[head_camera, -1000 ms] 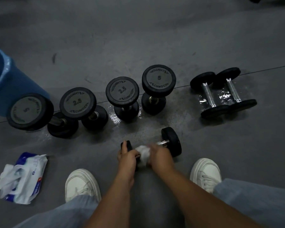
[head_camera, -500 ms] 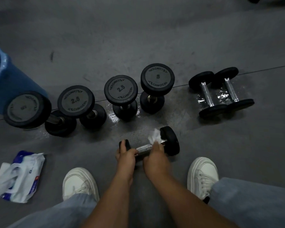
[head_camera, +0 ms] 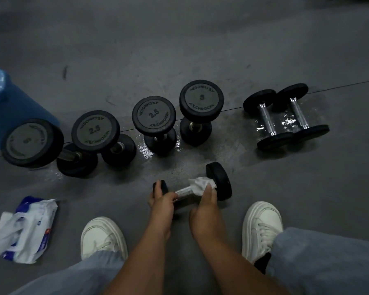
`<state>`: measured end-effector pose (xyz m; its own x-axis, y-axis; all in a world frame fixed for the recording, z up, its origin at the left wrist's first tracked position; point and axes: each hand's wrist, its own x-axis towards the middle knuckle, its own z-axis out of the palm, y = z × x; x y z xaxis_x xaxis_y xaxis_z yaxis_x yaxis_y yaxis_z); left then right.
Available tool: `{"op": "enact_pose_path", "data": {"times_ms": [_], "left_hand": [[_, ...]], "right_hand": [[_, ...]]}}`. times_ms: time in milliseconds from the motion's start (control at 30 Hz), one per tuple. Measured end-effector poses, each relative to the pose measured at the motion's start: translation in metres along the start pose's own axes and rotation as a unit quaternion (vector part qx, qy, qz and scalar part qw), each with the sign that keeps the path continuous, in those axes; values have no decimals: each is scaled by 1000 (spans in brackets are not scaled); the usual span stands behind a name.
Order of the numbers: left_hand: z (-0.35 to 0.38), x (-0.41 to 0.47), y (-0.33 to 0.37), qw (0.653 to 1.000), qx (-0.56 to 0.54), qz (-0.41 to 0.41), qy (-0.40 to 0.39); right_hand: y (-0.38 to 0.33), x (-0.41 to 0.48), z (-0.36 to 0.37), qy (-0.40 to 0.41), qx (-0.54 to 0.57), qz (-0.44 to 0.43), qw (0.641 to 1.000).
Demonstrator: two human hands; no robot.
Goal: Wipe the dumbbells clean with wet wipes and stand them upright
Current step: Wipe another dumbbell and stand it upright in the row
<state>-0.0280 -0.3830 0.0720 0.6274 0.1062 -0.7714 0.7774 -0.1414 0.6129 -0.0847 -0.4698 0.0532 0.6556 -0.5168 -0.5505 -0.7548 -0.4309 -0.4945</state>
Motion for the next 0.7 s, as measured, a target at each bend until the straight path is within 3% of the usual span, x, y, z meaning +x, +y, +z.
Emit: {"op": "enact_pose_path", "data": {"times_ms": [133, 233, 367, 400, 500, 567, 600, 633, 700], "left_hand": [[0, 3, -4, 1000, 7, -9, -3], [0, 8, -10, 1000, 15, -12, -3], [5, -1, -1, 999, 40, 13, 5], [6, 0, -1, 999, 42, 17, 6], [3, 8, -7, 997, 68, 25, -2], [2, 11, -9, 997, 76, 21, -10], [2, 9, -5, 997, 72, 20, -7], [3, 8, -3, 998, 64, 21, -1], [4, 5, 0, 998, 59, 27, 3]], "right_hand": [[6, 13, 11, 23, 161, 100, 982], [-4, 12, 4, 75, 194, 71, 975], [-16, -4, 2, 73, 187, -52, 978], [-19, -3, 4, 63, 183, -42, 980], [-19, 12, 2, 9, 208, 151, 966], [-14, 10, 5, -29, 233, 226, 945], [-13, 10, 10, -33, 305, 262, 915], [-16, 12, 11, -51, 397, 309, 863], [-22, 24, 8, -83, 581, 385, 712]]}}
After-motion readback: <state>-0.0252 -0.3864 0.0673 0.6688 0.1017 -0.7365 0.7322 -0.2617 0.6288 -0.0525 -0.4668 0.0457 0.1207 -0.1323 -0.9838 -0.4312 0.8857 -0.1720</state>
